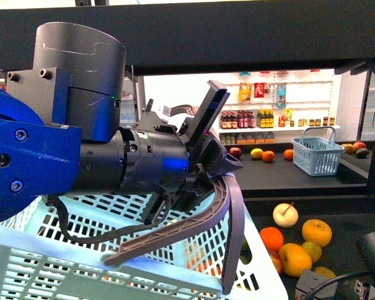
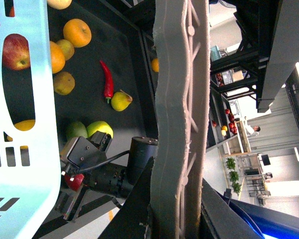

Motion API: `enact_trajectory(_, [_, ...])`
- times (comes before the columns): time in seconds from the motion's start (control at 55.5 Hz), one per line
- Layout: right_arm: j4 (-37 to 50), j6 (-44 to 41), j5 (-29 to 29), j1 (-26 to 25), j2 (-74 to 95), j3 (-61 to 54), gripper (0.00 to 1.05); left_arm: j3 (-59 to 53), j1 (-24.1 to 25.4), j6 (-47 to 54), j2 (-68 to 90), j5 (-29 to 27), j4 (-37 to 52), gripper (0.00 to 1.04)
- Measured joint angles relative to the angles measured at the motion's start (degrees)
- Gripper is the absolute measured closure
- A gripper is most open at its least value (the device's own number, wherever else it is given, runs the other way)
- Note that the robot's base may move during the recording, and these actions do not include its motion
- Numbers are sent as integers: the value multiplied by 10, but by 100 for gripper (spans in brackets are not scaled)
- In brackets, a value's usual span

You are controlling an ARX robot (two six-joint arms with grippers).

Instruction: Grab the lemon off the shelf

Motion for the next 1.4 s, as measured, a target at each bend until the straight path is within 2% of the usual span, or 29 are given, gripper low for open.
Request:
enact_trajectory(0.378, [-72,-154,-21,-16,87,130,7,0,0,0,0,0,0,93])
enact_trajectory(0.666, [-130,-231,-14,-15,141,232,7,0,0,0,0,0,0,93])
enact_trajectory(1.188, [-301,-243,-22,8,238,429,7,0,0,0,0,0,0,93])
enact_trajectory(1.404, [-325,-243,-18,10,286,490,7,0,0,0,0,0,0,93])
